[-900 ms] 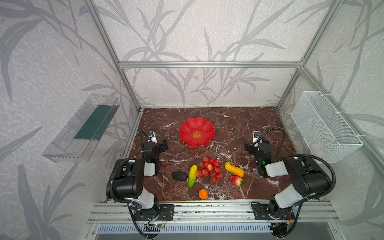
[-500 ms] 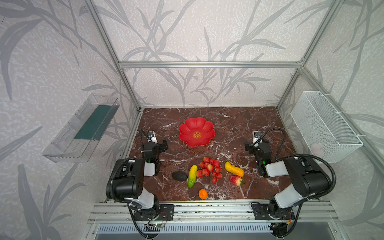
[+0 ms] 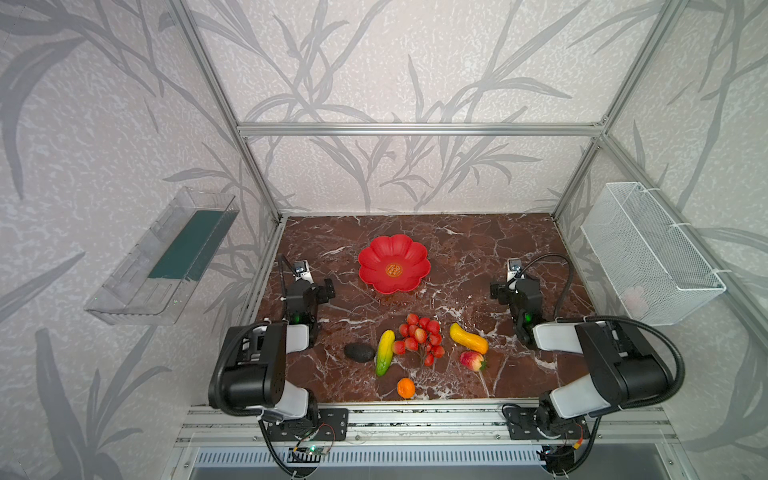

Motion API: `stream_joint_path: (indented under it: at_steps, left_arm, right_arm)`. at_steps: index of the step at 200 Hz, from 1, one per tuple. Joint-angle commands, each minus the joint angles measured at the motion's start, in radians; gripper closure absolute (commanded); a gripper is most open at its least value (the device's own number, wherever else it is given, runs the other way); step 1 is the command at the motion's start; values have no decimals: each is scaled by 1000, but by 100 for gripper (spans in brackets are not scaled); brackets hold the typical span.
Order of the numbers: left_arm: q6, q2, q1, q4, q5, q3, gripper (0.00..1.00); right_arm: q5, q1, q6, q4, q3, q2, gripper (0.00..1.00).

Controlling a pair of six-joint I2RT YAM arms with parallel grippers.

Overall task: Place and organize the fake fruits in the fruit bowl
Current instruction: 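Lower the right gripper onto the red-yellow strawberry beside the yellow fruit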

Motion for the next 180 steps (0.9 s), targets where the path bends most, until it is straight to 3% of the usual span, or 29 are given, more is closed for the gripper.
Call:
stream_joint_path:
  at_steps: [1,10,17,27,52,84,102,123,180]
  left_arm:
    - [-63,-219,2,-260,-71,73,1]
    - [-114,-300,0,-323,-105,89,1]
    - [-172,-365,0,-426,-143,119,1]
    - [-212,-467,3,-649,-161,192,1]
    - [-185,-653,3,-926,-163,243,1]
    - [-294,-869,3,-1042,-113,163,3]
    - [-311,-935,2,-1039,-150,142,4]
    - [-292,-937,2,-1044,-194,149,4]
    - [-291,-875,4,-1028,-115,170,4]
  right_arm:
    - [29,12,207,-332,142,-152,1]
    - [-57,-2,323,-440,175,-193,1]
    - [-231,-21,310,-493,188,-217,1]
    - [-378,-27,282,-530,188,-248,1]
    - [-506,0,277,-751,210,-332,5]
    - [-399,192,245,-1136,268,-395,7]
    - [-295,310,288,-1265,280,-411,8]
    - [-262,399,415,-1405,268,-431,10]
    - [-177,669,758,-1576,157,-574,15]
